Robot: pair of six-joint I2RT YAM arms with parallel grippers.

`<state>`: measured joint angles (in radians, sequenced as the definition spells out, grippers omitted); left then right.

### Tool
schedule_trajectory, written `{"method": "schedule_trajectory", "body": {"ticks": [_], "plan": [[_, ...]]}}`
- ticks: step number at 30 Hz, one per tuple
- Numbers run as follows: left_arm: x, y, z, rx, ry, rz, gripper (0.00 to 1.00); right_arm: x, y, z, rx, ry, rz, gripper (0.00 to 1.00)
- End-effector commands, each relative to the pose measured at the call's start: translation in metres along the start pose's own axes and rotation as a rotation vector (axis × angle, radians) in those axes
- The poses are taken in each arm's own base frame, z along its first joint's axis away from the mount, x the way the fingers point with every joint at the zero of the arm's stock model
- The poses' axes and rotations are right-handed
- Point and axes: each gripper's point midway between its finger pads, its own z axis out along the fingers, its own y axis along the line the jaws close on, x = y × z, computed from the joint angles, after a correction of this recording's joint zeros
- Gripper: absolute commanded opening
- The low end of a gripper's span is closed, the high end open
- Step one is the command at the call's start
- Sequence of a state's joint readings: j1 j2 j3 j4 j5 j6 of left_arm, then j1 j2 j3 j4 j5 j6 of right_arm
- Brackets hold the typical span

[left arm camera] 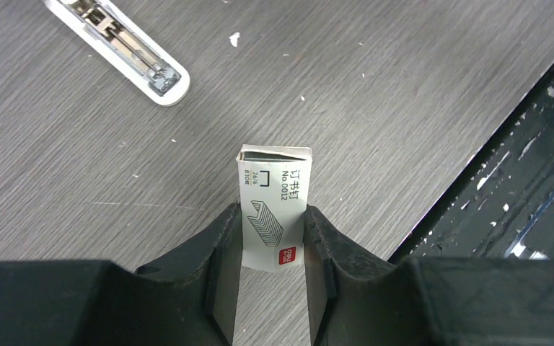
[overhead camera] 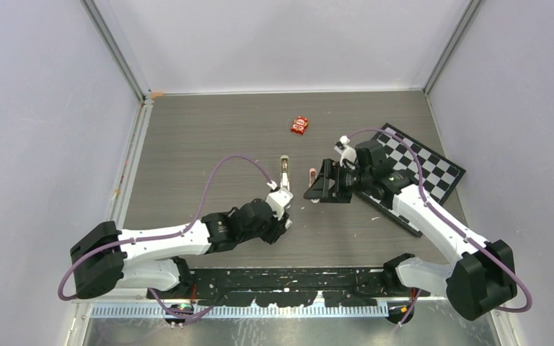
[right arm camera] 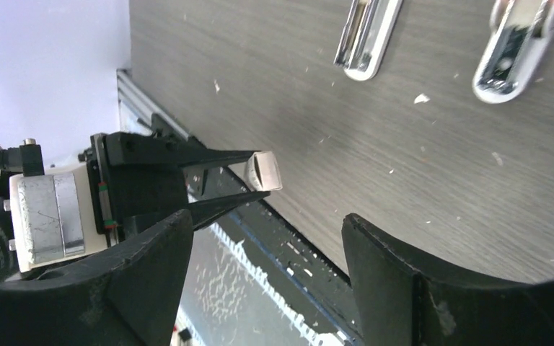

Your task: Load the staples into the stapler

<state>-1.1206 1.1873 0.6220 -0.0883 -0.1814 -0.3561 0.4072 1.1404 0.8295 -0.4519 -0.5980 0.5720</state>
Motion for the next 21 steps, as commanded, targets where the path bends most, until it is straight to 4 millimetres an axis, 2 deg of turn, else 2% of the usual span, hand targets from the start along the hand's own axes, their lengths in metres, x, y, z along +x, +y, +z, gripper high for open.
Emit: {"method": "schedule_trajectory", "body": {"ticks": [1, 7, 12, 21], "plan": [[-0.022, -0.022, 0.002, 0.124, -0.118, 0.117, 0.35, 0.021, 0.013, 0.002, -0.130, 0.106, -0.005, 0.79], [-0.023, -0.028, 0.000, 0.169, -0.140, 0.183, 0.37, 0.038, -0.001, 0.015, -0.136, 0.165, 0.075, 0.74], [-0.022, -0.032, -0.005, 0.211, -0.176, 0.211, 0.39, 0.042, -0.006, 0.022, -0.146, 0.175, 0.116, 0.71], [-0.022, -0.030, -0.011, 0.208, -0.193, 0.234, 0.40, 0.045, -0.003, 0.034, -0.162, 0.169, 0.134, 0.66]]}}
